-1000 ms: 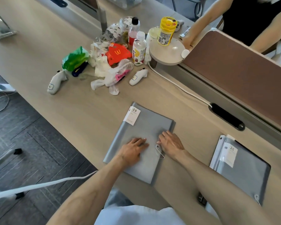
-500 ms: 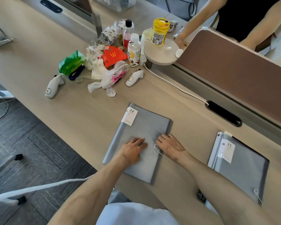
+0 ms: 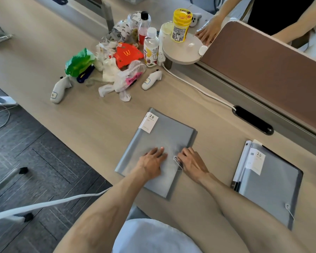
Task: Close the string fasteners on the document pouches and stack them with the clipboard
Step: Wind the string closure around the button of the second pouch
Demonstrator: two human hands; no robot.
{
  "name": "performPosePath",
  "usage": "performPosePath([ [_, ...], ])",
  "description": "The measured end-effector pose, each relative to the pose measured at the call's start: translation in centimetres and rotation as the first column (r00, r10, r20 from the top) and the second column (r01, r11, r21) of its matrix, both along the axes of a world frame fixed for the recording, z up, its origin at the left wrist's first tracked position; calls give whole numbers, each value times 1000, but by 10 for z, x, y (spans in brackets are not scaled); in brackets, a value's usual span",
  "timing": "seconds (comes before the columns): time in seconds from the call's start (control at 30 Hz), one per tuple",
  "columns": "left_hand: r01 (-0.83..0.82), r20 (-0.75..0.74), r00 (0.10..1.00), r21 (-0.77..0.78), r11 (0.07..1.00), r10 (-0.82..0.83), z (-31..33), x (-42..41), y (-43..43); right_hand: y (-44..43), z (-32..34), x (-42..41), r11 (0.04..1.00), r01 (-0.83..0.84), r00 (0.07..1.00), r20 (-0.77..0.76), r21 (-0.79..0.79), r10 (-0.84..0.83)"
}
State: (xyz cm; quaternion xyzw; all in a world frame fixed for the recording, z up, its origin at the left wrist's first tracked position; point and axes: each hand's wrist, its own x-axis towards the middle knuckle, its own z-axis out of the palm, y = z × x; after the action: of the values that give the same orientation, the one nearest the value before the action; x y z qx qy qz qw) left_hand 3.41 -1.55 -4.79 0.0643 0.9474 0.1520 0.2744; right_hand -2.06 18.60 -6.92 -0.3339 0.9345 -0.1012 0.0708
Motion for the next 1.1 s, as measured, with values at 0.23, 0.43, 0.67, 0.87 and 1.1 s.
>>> performPosePath([
  [0.23, 19, 77, 997, -34, 999, -16, 6, -4, 3, -9, -10, 20, 961, 257, 965, 77, -105, -249],
  [0.43, 29, 91, 996, -39, 999, -26, 7, -3, 3, -17, -12, 28, 928, 363, 932, 9, -78, -364],
  [0.67, 53, 86, 995, -50, 997, -48, 6, -4, 2, -25, -8, 36, 926, 352, 934, -114, 135, -338],
  [0.87, 85, 86, 993, -56, 995, -80, 10, -4, -1, -26, -8, 46, 916, 339, 934, -192, 216, -300],
  [1.1, 195, 73, 979, -110, 975, -188, 13, -5, -7, -21, 5, 60, 926, 319, 945, -142, 203, -295],
])
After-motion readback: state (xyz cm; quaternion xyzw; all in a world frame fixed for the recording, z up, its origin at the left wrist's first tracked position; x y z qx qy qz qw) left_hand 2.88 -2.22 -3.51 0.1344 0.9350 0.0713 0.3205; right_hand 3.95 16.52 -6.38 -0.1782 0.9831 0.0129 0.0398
